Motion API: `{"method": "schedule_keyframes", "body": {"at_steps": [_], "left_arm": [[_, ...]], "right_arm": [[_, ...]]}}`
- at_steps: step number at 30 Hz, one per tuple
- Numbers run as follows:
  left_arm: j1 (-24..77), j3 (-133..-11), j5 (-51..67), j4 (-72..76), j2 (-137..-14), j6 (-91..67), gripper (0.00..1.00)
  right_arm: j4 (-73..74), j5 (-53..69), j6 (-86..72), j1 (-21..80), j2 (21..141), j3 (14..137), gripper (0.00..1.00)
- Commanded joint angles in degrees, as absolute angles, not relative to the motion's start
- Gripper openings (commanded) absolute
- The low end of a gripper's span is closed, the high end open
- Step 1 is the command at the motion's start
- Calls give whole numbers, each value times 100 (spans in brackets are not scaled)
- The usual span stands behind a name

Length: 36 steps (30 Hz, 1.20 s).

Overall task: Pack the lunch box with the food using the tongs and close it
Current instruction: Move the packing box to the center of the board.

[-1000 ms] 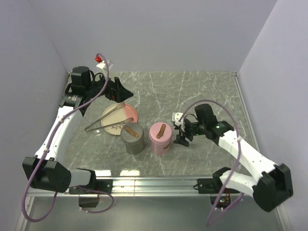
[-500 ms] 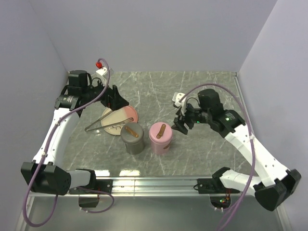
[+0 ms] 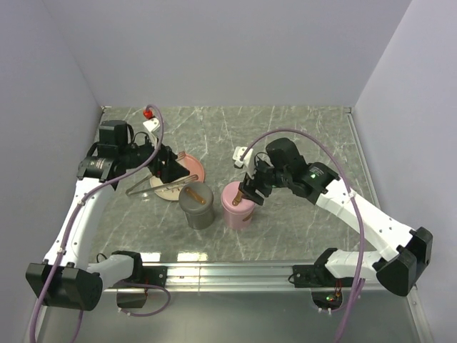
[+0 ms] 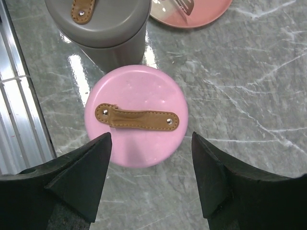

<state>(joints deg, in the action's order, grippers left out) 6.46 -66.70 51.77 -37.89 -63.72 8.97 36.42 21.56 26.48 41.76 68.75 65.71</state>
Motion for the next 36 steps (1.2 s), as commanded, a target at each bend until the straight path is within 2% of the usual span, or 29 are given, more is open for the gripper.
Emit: {"method": "schedule_keyframes", "body": {"at_steps": [1,12,15,19,21,26,30,36], "left_arm": [[633,-6715,5317,-3726,-6258,1045,96],[642,-7259,5519,-5227,-6609,2442,93],[676,-7356,5555,-5921,-6627,3276,93],[738,-7102,5388,-6853,-6496,5127,93],[738,-6760,5300,-6795,-6198,5430,92],[1106,-6179,4862,-5601,-5696,5265,82],[2019,-6345,4256,-5546,-6080,5195,81],[2522,-6425,3885,-5116,-6372,4685,77]], "right_arm": [[3401,1960,2777,4385,6891,6698,74],[3244,1802,2892,4579,7172,6258,72],[3173,1767,2865,4588,7268,6161,71],[3076,1802,2786,4597,7260,6012,69],[3067,1819,2760,4597,7242,5924,69],[3085,1925,2707,4588,7207,5880,69],[3111,2030,2716,4588,7198,5854,69],[3146,2250,2540,4518,7128,5862,68]]}}
